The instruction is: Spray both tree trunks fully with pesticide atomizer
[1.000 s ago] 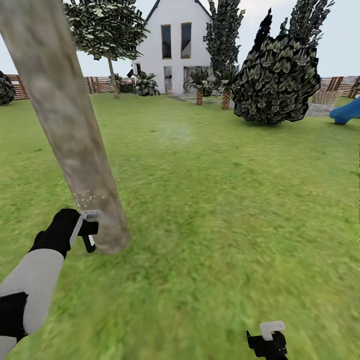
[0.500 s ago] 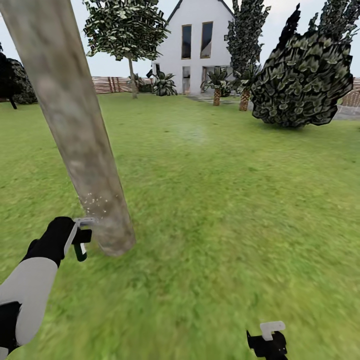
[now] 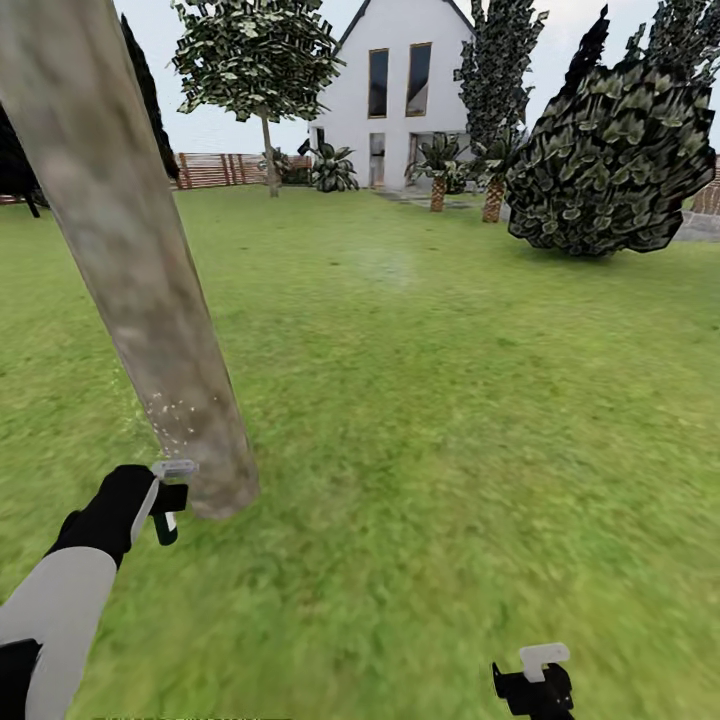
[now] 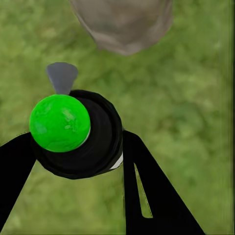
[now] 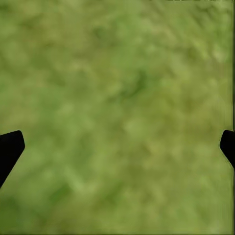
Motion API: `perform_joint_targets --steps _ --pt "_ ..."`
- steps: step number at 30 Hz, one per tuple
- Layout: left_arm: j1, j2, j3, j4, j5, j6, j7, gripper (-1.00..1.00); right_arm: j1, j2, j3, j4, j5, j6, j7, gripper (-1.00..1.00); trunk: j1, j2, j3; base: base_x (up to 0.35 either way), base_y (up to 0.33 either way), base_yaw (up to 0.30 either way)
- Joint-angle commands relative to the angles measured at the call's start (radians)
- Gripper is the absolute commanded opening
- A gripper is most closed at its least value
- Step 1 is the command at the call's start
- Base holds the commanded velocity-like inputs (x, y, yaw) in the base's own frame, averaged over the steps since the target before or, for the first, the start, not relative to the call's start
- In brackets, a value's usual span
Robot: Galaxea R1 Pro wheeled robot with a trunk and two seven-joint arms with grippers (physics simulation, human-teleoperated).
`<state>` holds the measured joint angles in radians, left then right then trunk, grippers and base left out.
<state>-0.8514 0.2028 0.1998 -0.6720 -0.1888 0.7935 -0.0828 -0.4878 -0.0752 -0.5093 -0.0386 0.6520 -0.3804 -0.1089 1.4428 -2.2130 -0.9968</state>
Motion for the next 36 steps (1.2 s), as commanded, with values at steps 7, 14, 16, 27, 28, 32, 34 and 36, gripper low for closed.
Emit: perform_joint_targets --steps 7,14,16,27,28,32,34,36 --pt "0.0 0.004 0.002 0.0 -0.004 -0.003 -0.001 -1.0 0.0 0.0 0.0 0.0 0.001 0.0 0.0 1.0 0.0 0.0 0.0 0.0 -0.271 0.258" --pt "0.042 0.001 0.004 0.001 0.002 -0.024 -0.002 -1.0 0.0 0.002 0.0 0.002 0.002 0.0 -0.001 1.0 0.0 0.0 0.0 0.059 -0.272 0.149" --pt "0.06 0.001 0.04 -0.007 0.003 -0.057 -0.002 -1.0 0.0 0.002 0.001 0.003 0.003 0.001 -0.001 1.0 0.0 0.0 0.0 0.141 -0.258 0.004" --pt "0.066 -0.001 0.054 0.002 0.005 -0.069 -0.003 -1.0 0.0 0.008 0.001 0.003 0.001 0.001 0.0 1.0 0.0 0.0 0.0 0.235 -0.19 0.083" --pt "0.066 -0.002 0.053 0.002 0.005 -0.069 -0.003 -1.0 0.0 0.008 0.001 0.003 0.001 0.001 0.0 1.0 0.0 0.0 0.0 0.243 -0.179 0.273" --pt "0.066 -0.018 0.053 0.001 0.004 -0.071 -0.002 -1.0 0.0 0.008 0.002 0.003 0.001 0.001 0.0 1.0 0.0 0.0 0.0 0.236 -0.193 0.276" --pt "0.066 -0.027 0.053 0.0 0.003 -0.071 -0.002 -1.0 0.0 0.008 0.002 0.003 0.001 0.001 0.0 1.0 0.0 0.0 0.0 0.225 -0.202 0.22" --pt "0.066 -0.028 0.053 0.0 0.003 -0.071 -0.002 -1.0 0.0 0.008 0.002 0.003 0.001 0.001 0.0 1.0 0.0 0.0 0.0 0.207 -0.211 0.055"
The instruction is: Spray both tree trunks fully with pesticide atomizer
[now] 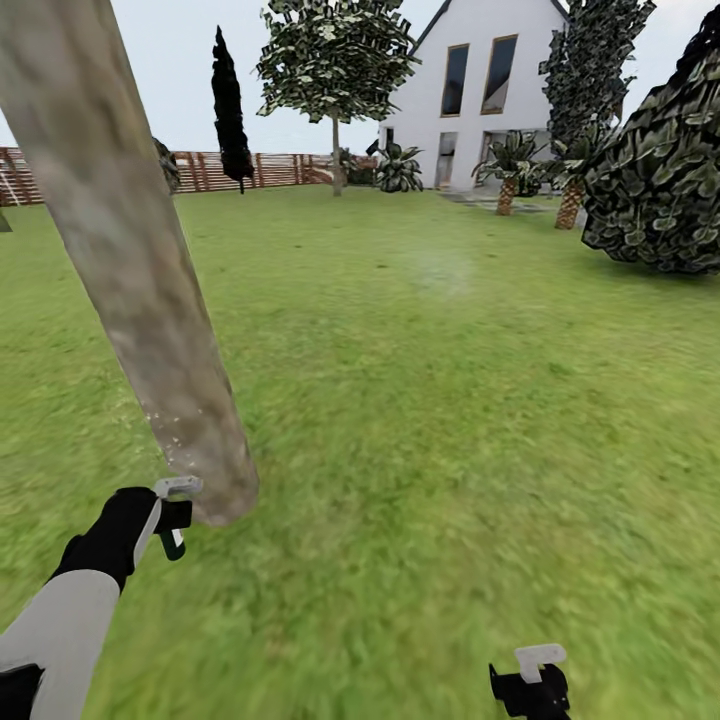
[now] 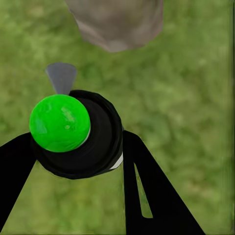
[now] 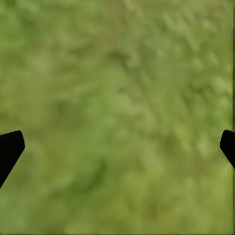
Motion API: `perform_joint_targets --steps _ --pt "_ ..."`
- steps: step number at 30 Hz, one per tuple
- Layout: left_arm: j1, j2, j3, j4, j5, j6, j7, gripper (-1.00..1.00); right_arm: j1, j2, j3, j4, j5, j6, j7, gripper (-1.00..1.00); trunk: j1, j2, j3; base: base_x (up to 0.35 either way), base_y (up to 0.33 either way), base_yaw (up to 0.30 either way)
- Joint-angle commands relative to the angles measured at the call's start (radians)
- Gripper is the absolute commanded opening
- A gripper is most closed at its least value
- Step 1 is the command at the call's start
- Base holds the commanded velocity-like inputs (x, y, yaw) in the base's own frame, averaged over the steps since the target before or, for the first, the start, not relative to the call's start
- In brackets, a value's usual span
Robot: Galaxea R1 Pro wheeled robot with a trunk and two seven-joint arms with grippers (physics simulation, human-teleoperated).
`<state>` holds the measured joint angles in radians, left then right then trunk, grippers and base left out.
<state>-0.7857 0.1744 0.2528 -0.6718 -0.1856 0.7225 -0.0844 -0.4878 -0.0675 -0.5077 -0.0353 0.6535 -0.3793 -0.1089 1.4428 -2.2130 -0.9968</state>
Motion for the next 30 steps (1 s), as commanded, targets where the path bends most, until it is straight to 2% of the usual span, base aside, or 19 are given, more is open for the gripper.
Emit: perform_joint_targets --steps 1,8,23,30 --pt "0.0 -0.001 0.0 0.0 0.0 0.0 0.0 -1.0 0.0 0.0 0.0 0.0 0.0 0.0 0.0 1.0 0.0 0.0 0.0 0.191 -0.221 0.022" --pt "0.0 -0.001 0.0 -0.002 0.0 0.0 0.0 -1.0 0.0 0.0 0.0 0.0 0.0 0.0 0.0 1.0 0.0 0.0 0.0 0.15 -0.243 0.035" --pt "0.0 -0.004 -0.001 0.0 0.0 0.0 0.0 -1.0 0.0 0.002 0.0 0.0 0.001 0.0 0.0 1.0 0.0 0.0 0.0 0.094 -0.266 0.27" --pt "0.0 -0.004 -0.001 0.0 0.001 0.0 0.0 -1.0 0.0 0.002 0.0 0.0 0.0 0.0 0.0 1.0 0.0 0.0 0.0 0.091 -0.269 0.028"
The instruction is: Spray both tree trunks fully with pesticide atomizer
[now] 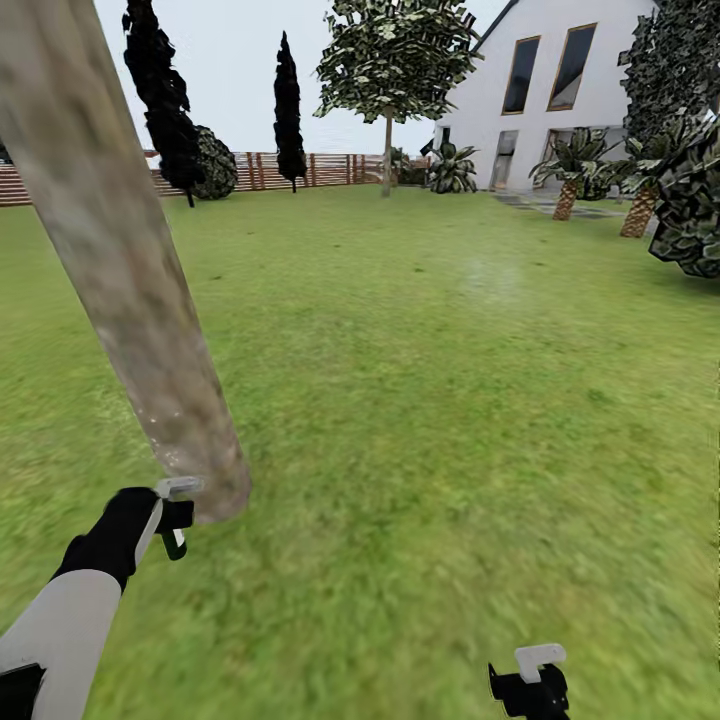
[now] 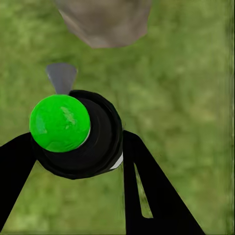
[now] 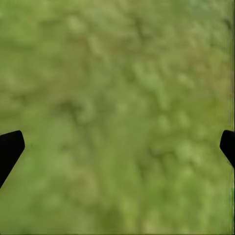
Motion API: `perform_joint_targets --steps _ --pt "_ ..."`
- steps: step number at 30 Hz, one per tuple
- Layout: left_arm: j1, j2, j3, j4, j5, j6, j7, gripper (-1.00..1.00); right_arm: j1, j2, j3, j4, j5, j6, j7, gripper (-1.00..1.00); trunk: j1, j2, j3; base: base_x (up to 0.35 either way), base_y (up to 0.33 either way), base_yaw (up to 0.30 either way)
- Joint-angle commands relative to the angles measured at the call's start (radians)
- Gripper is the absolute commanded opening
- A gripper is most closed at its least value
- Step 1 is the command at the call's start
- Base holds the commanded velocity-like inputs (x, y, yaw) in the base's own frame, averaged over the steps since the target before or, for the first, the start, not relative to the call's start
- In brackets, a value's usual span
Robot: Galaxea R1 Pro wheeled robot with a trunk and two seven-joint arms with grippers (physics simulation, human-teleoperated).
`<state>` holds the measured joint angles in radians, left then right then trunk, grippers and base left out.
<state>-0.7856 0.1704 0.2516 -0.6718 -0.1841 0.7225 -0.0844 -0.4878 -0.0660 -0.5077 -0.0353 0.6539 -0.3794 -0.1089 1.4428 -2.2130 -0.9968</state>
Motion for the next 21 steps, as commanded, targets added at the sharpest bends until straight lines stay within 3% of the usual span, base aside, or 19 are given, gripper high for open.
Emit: perform_joint_targets --steps 1,7,16,19,21 --pt "0.0 0.0 0.0 0.0 -0.001 0.0 0.0 -1.0 0.0 0.0 0.0 0.0 0.0 0.0 0.0 1.0 0.0 0.0 0.0 0.098 -0.269 0.001" --pt "0.0 0.0 0.0 0.0 -0.001 0.0 0.0 -1.0 0.0 0.0 0.0 0.0 0.001 0.001 0.0 1.0 0.0 0.0 0.0 0.099 -0.269 0.029" --pt "0.0 0.0 0.0 -0.001 0.0 0.0 0.0 -1.0 0.0 0.0 0.0 0.0 0.001 0.0 0.0 1.0 0.0 0.0 0.0 0.101 -0.268 0.26" --pt "0.0 -0.038 0.0 -0.006 -0.003 -0.043 0.0 -1.0 0.0 0.0 0.0 0.0 0.0 0.0 0.0 1.0 0.0 0.0 0.0 0.227 -0.209 0.275" --pt "-0.001 -0.043 -0.005 -0.013 -0.003 -0.055 -0.002 -1.0 0.0 0.0 0.0 0.0 0.0 0.0 0.0 1.0 0.0 0.0 0.0 0.173 -0.111 0.275"
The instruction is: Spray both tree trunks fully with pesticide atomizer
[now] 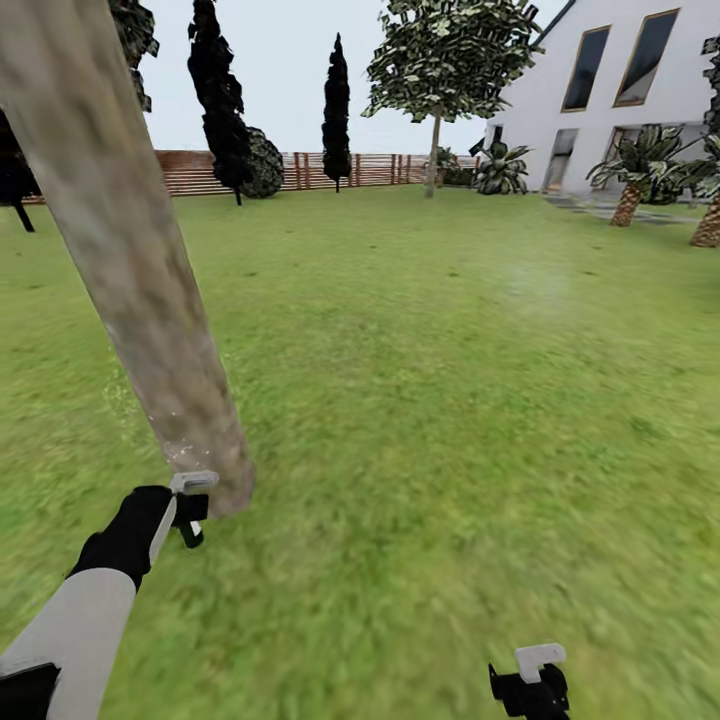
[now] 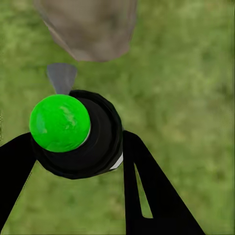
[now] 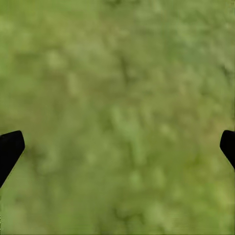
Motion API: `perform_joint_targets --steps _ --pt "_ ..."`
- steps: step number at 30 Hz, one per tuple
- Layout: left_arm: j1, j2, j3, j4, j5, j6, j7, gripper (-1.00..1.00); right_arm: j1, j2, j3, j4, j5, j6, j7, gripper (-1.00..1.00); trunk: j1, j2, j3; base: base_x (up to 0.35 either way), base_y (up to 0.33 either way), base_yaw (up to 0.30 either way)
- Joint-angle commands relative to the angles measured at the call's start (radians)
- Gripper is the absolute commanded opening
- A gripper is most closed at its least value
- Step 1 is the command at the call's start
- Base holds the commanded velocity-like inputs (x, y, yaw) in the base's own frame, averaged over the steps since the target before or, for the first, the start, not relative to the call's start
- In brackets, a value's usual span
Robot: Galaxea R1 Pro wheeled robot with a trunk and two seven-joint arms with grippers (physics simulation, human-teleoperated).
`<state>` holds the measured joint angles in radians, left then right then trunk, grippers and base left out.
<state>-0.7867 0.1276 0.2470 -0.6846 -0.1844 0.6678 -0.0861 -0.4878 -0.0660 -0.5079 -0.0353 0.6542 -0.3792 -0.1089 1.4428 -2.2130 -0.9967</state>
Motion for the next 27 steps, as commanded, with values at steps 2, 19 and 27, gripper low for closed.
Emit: perform_joint_targets --steps 2,19,27 --pt "-0.007 0.004 -0.003 -0.004 -0.004 0.005 -0.005 -1.0 0.0 -0.001 0.0 0.0 -0.001 0.0 0.0 1.0 0.0 0.0 0.0 0.02 -0.012 0.275" --pt "-0.131 0.077 -0.006 -0.003 -0.003 0.099 -0.053 -1.0 0.0 -0.011 -0.001 -0.003 -0.002 -0.001 -0.002 1.0 0.0 0.0 0.0 0.001 0.0 0.088" --pt "-0.185 0.098 -0.041 -0.004 -0.001 0.166 -0.096 -1.0 0.0 -0.01 -0.001 -0.003 -0.001 -0.001 -0.002 1.0 0.0 0.0 0.0 0.0 0.0 0.0"
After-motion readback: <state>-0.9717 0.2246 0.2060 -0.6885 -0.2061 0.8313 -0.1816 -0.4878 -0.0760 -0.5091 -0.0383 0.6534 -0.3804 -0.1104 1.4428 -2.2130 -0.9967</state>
